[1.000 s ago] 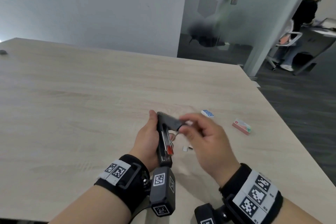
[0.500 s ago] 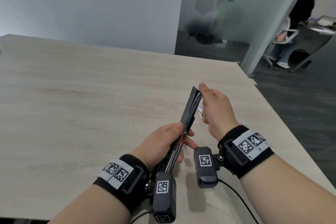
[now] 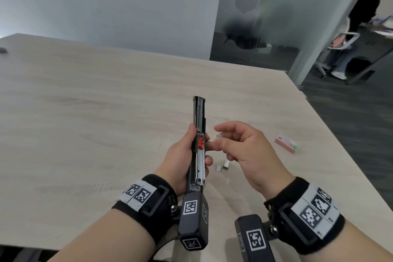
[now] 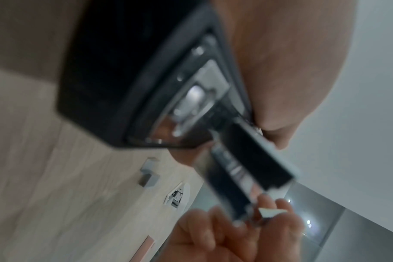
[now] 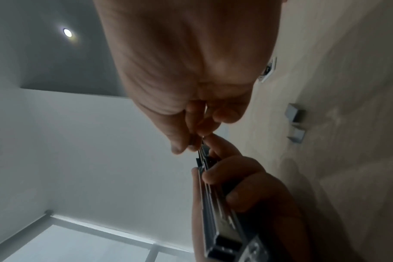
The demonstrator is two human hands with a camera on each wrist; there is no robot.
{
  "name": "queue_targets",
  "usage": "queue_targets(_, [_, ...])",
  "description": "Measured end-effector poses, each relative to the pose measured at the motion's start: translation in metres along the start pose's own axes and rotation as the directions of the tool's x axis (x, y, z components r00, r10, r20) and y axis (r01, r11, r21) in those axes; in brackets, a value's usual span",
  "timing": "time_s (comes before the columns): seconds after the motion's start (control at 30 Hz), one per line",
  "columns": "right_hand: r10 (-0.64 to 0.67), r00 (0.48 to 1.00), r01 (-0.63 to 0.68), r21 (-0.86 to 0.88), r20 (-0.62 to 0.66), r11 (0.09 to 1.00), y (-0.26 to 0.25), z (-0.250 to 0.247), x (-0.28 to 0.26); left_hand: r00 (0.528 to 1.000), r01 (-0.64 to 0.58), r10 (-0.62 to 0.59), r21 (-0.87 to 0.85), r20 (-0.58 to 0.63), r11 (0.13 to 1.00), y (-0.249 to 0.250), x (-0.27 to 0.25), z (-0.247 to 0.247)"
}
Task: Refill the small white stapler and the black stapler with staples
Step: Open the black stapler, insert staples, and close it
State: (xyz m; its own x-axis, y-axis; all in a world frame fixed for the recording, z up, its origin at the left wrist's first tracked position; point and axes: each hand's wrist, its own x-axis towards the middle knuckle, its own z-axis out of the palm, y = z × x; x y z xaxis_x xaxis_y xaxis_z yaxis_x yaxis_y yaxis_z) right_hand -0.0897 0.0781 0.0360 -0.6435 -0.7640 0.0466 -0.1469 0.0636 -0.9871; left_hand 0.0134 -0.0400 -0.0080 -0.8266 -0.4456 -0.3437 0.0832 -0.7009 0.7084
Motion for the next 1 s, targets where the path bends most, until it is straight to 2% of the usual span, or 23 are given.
queue_targets(0.23, [-0.067, 0.998, 0.067, 0.010, 0.000, 0.998, -0.003, 0.005, -0.004, 1.000, -0.004, 0.004, -0.015, -0.010, 1.000, 0.001, 0.001, 0.000])
queue_targets(0.57, [-0.108, 0.994, 0.108, -0.185, 0.009, 0.977, -0.011, 0.014, -0.007, 0.999, 0.013, -0.011, 0.064, -0.040, 0.998, -0.001, 0.000, 0.000])
queue_targets(0.83, [-0.253, 0.965, 0.261, -0.403, 0.073, 0.877, -0.009, 0.016, 0.000, 1.000, -0.012, 0.014, 0.090, -0.019, 0.996, -0.002, -0.001, 0.001])
queue_targets(1.0, [-0.253, 0.963, 0.269, -0.455, 0.097, 0.849, -0.008, 0.015, 0.002, 1.000, -0.022, 0.023, 0.085, -0.010, 0.996, -0.002, -0.001, 0.002])
